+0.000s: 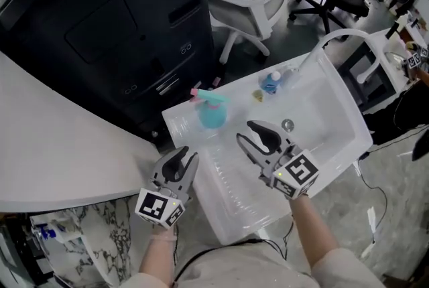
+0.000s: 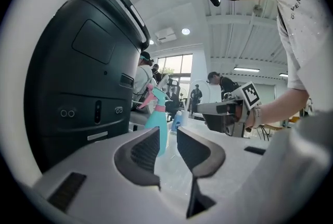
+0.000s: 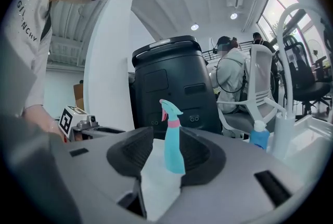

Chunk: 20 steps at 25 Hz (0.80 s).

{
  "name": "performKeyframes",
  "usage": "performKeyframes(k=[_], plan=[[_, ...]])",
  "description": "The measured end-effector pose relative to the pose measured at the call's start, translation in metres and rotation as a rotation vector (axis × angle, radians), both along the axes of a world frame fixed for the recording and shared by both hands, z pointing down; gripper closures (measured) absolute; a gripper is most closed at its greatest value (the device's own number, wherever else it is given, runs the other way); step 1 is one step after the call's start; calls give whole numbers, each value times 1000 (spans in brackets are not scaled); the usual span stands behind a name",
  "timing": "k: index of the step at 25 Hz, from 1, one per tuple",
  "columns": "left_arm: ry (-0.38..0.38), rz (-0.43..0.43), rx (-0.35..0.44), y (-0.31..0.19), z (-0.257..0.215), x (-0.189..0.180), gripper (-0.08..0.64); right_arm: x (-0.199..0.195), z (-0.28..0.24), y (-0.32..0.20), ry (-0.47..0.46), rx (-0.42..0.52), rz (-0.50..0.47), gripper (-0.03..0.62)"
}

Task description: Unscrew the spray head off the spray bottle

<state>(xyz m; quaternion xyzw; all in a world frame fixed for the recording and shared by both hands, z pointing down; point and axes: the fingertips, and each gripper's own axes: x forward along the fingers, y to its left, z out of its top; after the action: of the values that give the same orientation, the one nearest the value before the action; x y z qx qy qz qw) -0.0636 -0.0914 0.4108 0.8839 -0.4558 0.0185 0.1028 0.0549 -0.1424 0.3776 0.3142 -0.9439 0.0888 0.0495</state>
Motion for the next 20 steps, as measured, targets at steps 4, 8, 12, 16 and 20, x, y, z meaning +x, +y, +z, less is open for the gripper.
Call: performKeyframes(k=[4,8,12,16,20], plan=[[-25,48,-13,-21,8,10,382,-14,-10,-26,14,33,-31,419],[-71,73,-24,-43,19,23,335,-24,-13,-47,40,41,-50,411],[-129,49,-30,-66,25,32,238,-37,-16,-59,51,54,-77,403],[-183,40,-34,-84,29,40,198,-50,-17,-63,79,76,-140,399],[-225,33,-31,-99,33,46,192,-64,-16,-65,101,83,-206,399]])
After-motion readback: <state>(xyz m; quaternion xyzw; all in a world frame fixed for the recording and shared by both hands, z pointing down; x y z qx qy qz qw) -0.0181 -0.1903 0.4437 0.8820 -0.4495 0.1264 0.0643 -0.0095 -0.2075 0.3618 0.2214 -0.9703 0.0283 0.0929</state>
